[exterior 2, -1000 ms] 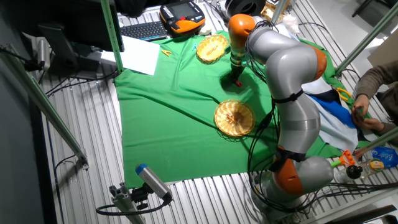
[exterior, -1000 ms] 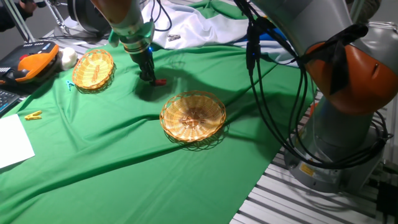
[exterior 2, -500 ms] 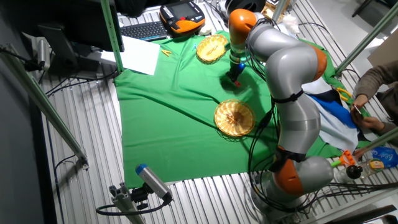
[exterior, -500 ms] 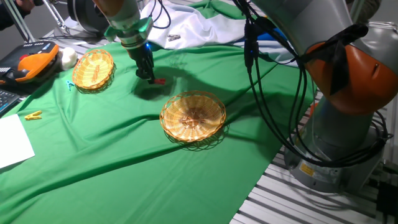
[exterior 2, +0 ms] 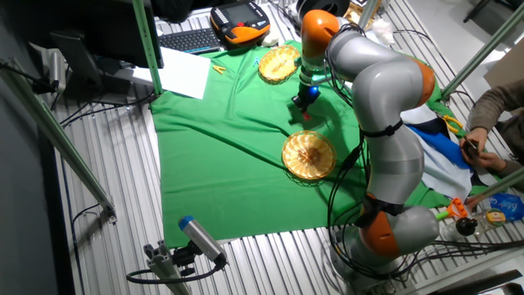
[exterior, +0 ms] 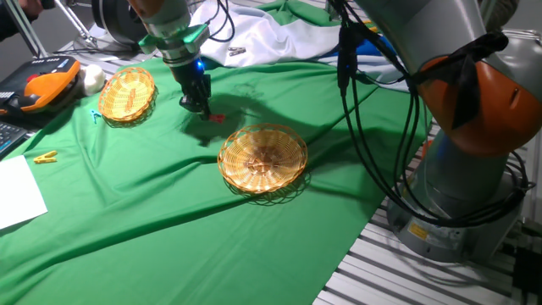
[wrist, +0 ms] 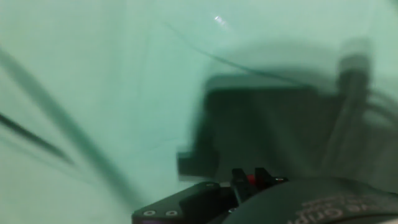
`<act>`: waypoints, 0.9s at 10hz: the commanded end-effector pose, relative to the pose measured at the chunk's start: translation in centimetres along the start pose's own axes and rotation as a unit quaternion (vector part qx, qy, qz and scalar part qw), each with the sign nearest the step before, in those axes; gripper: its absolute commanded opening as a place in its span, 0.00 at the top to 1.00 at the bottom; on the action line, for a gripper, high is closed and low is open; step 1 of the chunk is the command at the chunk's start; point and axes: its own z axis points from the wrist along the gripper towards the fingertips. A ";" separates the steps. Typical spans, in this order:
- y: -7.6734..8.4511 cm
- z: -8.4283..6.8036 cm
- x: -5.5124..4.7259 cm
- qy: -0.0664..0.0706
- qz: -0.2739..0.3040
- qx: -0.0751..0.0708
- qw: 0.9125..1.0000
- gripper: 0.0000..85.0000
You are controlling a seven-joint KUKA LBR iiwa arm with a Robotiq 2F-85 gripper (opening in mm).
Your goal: Use a clamp
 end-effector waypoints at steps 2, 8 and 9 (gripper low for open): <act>1.3 0.4 0.8 -0.002 0.015 -0.006 1.000 1.00; 3.5 0.5 1.7 0.003 0.051 -0.083 0.995 1.00; 3.5 0.6 1.6 0.002 0.052 -0.108 0.993 1.00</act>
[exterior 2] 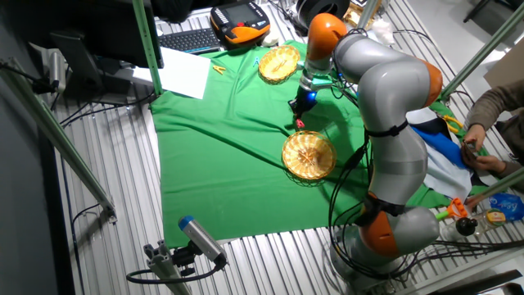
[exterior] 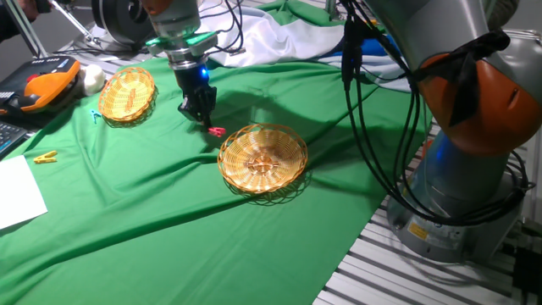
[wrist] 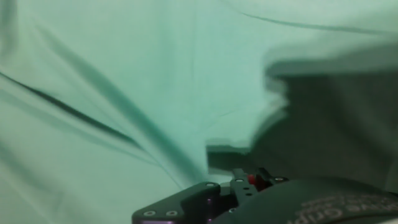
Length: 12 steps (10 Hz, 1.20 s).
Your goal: Use a clamp
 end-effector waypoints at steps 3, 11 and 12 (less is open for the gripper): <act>0.1 -0.1 -0.1 0.000 -0.013 -0.015 1.000 1.00; 0.1 -1.0 -0.7 0.014 -0.141 -0.069 0.988 1.00; 0.2 -1.0 -0.6 0.009 -0.153 -0.072 0.986 1.00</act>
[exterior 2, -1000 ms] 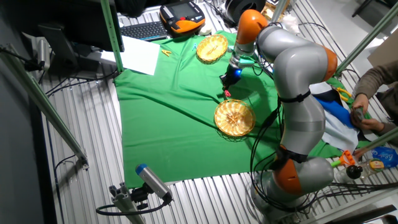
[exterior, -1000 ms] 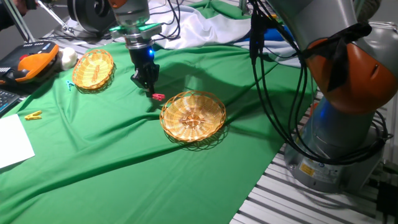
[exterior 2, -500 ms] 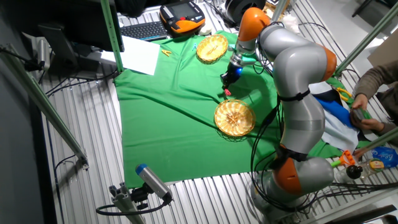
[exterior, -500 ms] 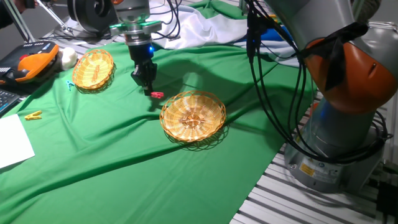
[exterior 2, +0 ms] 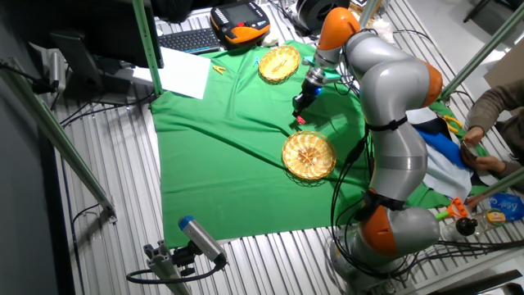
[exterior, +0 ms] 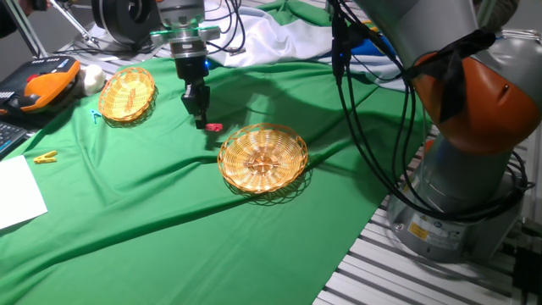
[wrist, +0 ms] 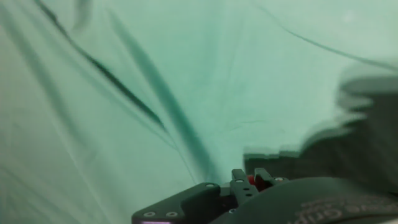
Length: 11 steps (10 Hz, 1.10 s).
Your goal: Use a clamp
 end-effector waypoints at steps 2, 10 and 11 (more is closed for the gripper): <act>-0.1 0.0 0.0 -0.016 -0.026 -0.018 0.999 1.00; -0.1 0.0 0.0 -0.025 -0.073 -0.023 0.997 1.00; -0.1 0.0 0.1 -0.017 -0.075 -0.028 0.997 1.00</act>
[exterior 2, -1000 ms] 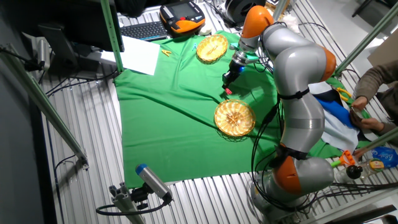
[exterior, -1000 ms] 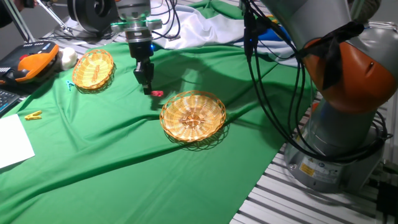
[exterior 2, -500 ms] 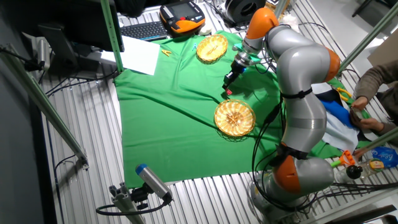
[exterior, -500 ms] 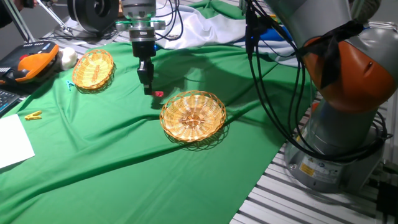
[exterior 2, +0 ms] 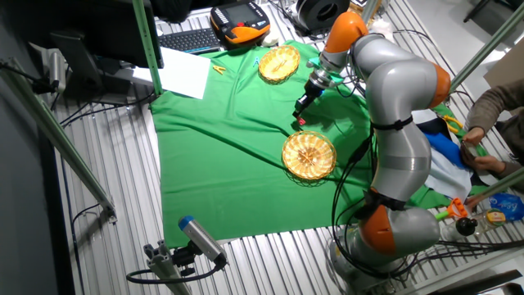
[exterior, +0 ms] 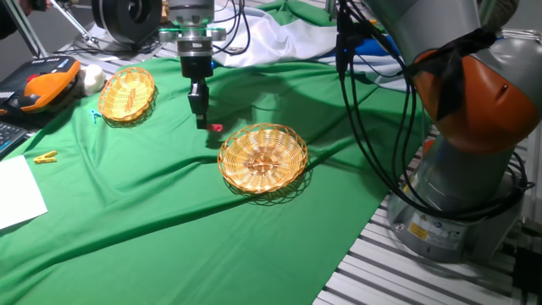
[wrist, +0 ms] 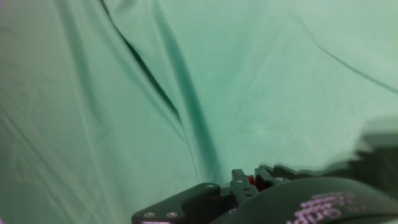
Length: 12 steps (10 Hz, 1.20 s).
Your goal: Use a clamp
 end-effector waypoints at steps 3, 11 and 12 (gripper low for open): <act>0.1 -0.1 0.0 0.005 0.009 0.014 1.000 1.00; 0.7 -0.3 1.0 -0.041 0.148 0.130 0.980 1.00; 0.8 -0.4 1.2 -0.047 0.154 0.147 0.976 1.00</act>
